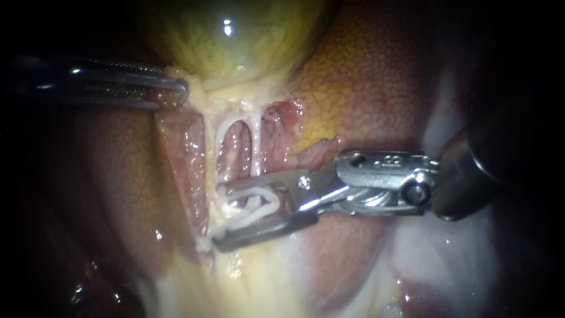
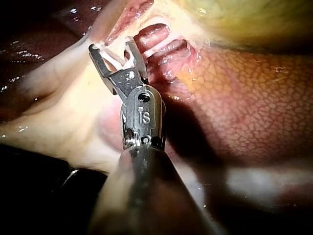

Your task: Clipping second clip left tube

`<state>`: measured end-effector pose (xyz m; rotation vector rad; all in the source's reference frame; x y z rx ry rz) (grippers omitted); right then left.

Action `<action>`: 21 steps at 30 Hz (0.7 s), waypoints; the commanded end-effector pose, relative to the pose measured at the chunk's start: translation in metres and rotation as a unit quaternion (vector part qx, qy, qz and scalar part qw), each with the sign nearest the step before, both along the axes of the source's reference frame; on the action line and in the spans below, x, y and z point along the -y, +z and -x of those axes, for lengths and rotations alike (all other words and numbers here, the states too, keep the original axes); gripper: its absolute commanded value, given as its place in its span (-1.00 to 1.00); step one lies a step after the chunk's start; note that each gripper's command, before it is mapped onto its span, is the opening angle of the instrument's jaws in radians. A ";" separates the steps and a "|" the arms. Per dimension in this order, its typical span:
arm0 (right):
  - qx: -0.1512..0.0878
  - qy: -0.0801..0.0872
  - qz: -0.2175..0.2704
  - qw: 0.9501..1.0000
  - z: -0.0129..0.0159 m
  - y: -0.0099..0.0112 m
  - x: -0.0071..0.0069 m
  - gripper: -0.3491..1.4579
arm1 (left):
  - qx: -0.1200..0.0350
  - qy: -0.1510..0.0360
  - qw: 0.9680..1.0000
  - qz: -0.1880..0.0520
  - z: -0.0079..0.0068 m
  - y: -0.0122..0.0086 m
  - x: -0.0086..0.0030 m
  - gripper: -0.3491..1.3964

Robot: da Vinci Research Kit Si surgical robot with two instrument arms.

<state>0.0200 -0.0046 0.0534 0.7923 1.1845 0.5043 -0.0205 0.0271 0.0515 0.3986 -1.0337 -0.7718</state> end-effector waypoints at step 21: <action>0.002 0.007 -0.018 1.000 0.0035 0.0002 -0.0016 -0.14 | 0.000 0.000 1.000 0.000 0.0000 0.0000 0.0000 -1.00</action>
